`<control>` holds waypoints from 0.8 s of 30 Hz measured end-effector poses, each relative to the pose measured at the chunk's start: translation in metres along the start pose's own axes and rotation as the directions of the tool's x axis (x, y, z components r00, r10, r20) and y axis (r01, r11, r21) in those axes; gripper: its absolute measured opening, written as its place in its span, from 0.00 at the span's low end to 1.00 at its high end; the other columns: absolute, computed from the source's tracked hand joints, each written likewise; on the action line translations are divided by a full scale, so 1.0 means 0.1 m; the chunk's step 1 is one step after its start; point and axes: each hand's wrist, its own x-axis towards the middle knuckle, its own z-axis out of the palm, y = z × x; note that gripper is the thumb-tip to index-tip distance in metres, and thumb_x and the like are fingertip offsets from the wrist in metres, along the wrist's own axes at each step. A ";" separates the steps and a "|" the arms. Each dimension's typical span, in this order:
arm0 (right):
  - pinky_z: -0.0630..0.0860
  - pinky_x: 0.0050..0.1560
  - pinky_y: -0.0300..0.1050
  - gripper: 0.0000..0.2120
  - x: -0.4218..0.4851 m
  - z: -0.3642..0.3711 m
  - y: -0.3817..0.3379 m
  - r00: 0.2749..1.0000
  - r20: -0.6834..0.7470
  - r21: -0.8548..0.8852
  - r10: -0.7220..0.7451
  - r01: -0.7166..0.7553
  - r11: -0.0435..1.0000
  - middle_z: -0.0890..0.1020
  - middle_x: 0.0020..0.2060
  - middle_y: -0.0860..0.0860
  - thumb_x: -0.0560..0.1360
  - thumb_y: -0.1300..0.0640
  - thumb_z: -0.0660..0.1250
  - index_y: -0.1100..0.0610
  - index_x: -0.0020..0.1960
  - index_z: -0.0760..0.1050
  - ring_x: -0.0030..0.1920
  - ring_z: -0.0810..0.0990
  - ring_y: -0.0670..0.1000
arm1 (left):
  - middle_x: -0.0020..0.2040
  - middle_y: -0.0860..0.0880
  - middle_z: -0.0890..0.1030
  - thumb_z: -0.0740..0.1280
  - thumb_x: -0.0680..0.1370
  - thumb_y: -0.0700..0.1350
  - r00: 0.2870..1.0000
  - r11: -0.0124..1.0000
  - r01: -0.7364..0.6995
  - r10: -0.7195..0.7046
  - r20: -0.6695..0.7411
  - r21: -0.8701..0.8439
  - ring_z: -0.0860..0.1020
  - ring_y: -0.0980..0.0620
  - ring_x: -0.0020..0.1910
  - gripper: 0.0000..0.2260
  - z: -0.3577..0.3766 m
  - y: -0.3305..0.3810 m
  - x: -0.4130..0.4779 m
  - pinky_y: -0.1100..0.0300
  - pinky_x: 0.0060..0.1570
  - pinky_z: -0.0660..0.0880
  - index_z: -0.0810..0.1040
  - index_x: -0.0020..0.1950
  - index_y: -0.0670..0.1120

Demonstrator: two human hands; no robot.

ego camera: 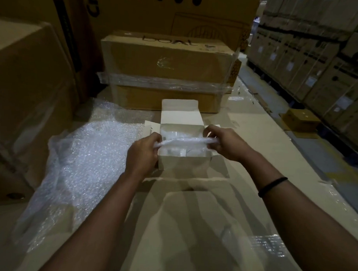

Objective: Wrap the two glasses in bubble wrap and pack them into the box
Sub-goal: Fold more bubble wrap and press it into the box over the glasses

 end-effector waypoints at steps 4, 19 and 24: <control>0.71 0.39 0.46 0.07 0.20 0.18 0.14 0.999 0.023 -0.148 -0.034 0.037 0.988 0.81 0.43 0.53 0.73 0.62 0.68 0.52 0.48 0.77 0.45 0.78 0.58 | 0.49 0.50 0.82 0.68 0.67 0.29 0.979 0.969 -0.153 0.121 0.163 0.195 0.73 0.44 0.51 0.15 0.10 -0.09 0.20 0.55 0.49 0.61 0.80 0.46 0.48; 0.65 0.54 0.47 0.17 0.41 0.25 0.22 0.899 0.436 -0.482 -0.038 0.269 0.834 0.74 0.61 0.52 0.78 0.57 0.62 0.42 0.62 0.78 0.60 0.70 0.55 | 0.52 0.50 0.79 0.53 0.73 0.54 0.709 0.793 -0.410 -0.034 0.704 0.451 0.68 0.46 0.61 0.19 0.22 0.10 0.43 0.39 0.70 0.47 0.82 0.46 0.49; 0.70 0.54 0.48 0.22 0.32 0.08 0.23 0.964 0.264 -0.289 -0.043 0.121 0.950 0.77 0.58 0.51 0.71 0.64 0.67 0.48 0.62 0.77 0.57 0.72 0.54 | 0.67 0.53 0.73 0.61 0.69 0.52 0.800 0.849 -0.383 0.108 0.590 0.364 0.66 0.48 0.67 0.25 0.12 0.09 0.41 0.45 0.69 0.46 0.74 0.67 0.57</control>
